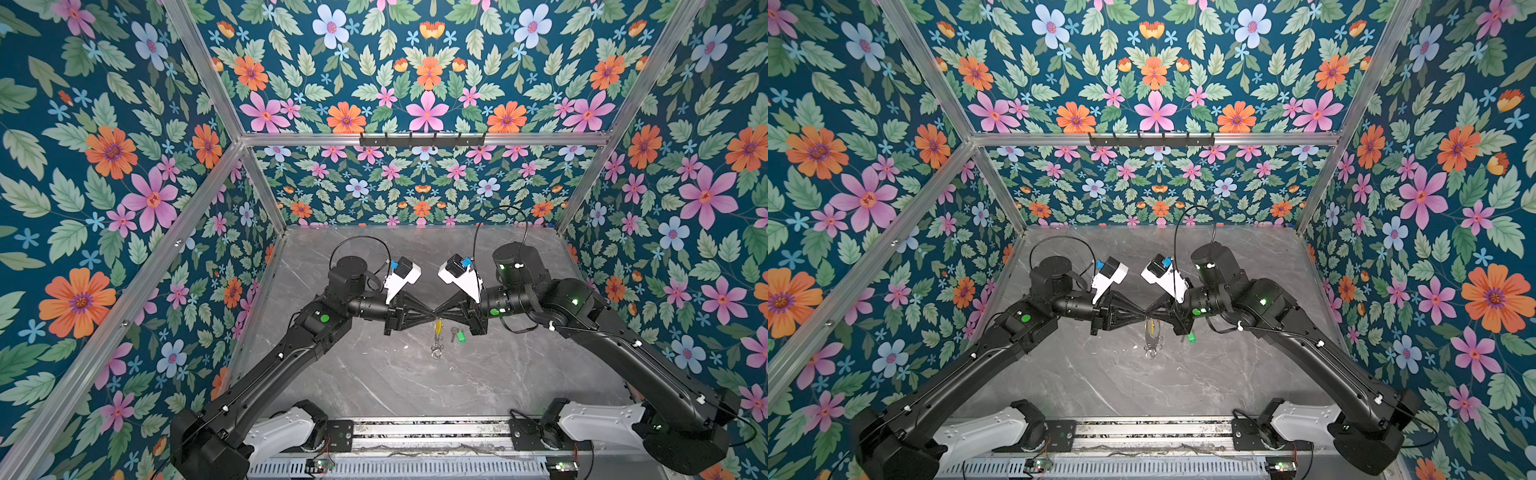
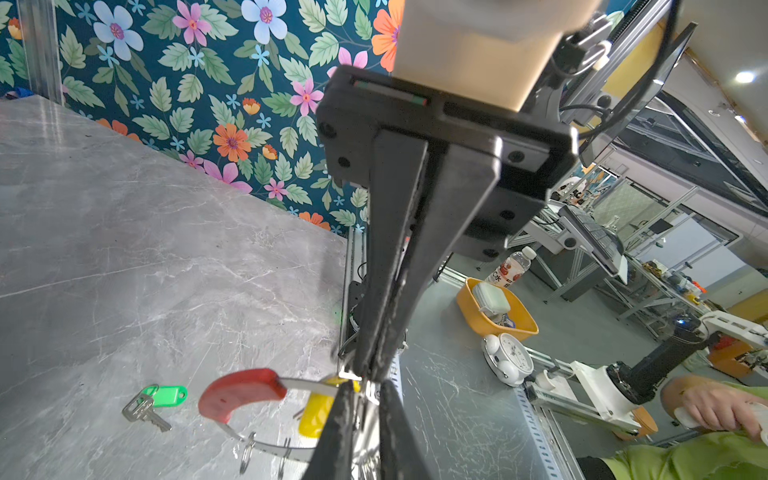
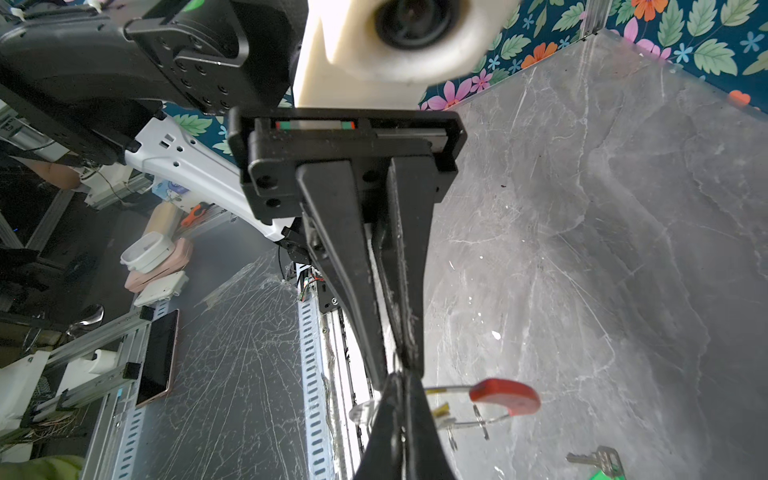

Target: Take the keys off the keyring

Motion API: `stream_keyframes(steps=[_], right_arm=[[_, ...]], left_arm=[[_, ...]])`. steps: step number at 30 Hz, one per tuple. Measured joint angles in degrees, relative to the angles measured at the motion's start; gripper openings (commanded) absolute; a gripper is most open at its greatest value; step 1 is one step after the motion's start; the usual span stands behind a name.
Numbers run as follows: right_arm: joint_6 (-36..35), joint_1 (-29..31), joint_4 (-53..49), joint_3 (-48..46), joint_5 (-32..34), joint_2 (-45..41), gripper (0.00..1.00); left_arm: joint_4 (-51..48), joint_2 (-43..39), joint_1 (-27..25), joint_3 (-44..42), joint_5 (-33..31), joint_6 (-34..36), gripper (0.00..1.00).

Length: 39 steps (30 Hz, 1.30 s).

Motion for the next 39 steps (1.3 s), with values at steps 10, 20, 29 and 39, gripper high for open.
stream_keyframes(steps=[10,20,29,39], right_arm=[[0.52,0.46,3.19,-2.36,0.85,-2.36,0.35],[4.09,0.52,22.67,-20.81,4.15,-15.58,0.53],[9.99,0.52,35.95,-27.02,-1.81,-13.81,0.59],[12.44,0.52,39.54,-25.83,-2.75,-10.95,0.51]], left_arm=[[0.11,-1.38,-0.07,-0.28,-0.70,1.25,0.00],[6.64,-6.62,-0.02,-4.57,-3.26,1.11,0.00],[13.29,-9.14,-0.04,-7.10,-7.82,-0.79,0.00],[16.39,-9.40,-0.04,-7.96,-10.36,-3.13,0.00]])
